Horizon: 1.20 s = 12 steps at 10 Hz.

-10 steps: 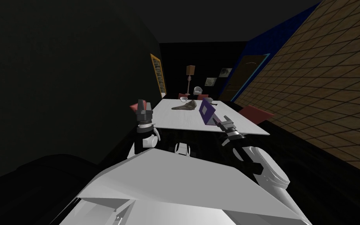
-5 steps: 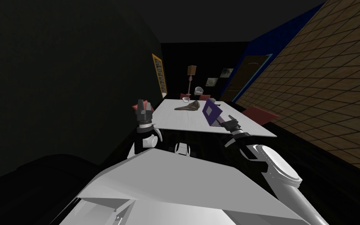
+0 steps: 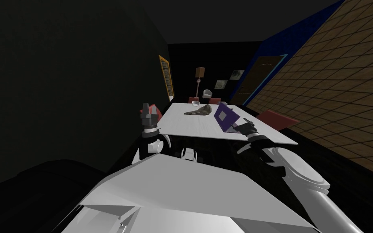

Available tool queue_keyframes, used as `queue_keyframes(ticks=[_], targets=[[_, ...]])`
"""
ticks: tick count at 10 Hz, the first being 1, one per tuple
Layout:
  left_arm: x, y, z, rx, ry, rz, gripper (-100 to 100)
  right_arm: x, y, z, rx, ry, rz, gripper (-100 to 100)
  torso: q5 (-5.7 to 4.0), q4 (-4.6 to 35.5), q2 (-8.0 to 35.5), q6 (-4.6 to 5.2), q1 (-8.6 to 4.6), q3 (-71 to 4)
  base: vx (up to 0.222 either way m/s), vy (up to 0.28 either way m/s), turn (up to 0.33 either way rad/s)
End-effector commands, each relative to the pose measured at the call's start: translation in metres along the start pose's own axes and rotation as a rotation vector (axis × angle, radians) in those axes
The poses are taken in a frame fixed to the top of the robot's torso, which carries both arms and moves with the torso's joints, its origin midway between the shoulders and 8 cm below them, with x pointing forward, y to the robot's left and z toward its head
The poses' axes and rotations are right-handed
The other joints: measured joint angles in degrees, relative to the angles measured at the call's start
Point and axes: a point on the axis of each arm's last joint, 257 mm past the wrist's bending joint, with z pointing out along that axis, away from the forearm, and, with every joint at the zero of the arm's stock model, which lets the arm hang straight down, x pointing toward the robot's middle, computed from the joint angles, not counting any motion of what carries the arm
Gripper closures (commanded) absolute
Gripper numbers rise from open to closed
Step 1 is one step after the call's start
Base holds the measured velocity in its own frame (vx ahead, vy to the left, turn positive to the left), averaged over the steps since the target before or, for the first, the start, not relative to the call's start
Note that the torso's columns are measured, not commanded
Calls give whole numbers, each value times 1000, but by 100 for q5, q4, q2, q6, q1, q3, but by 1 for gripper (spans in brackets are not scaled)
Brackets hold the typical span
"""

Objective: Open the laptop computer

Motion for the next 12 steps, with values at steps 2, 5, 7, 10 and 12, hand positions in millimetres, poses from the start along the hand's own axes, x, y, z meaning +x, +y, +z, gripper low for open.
queue_keyframes(ticks=[2,5,7,10,12], targets=[[0,0,0,0,0,0,0,16,-30,3,18,55,-189,-100,-7,-3,-12,0,-22,-8,16,89,9],[0,0,0,0,0,0,0,19,-33,3,20,59,-201,-100,-4,-3,-9,0,-14,-6,7,48,2],[0,0,0,0,0,0,0,23,-39,5,28,61,-125,100,-14,-14,-10,-3,-11,-4,0,-25,12],[0,0,0,0,0,0,0,32,-42,7,31,66,-7,100,-37,-30,-35,20,-62,-20,-25,-76,45],[0,0,0,0,0,0,0,38,-45,8,35,69,71,100,-41,-36,-49,25,-67,-28,-15,-53,24]])
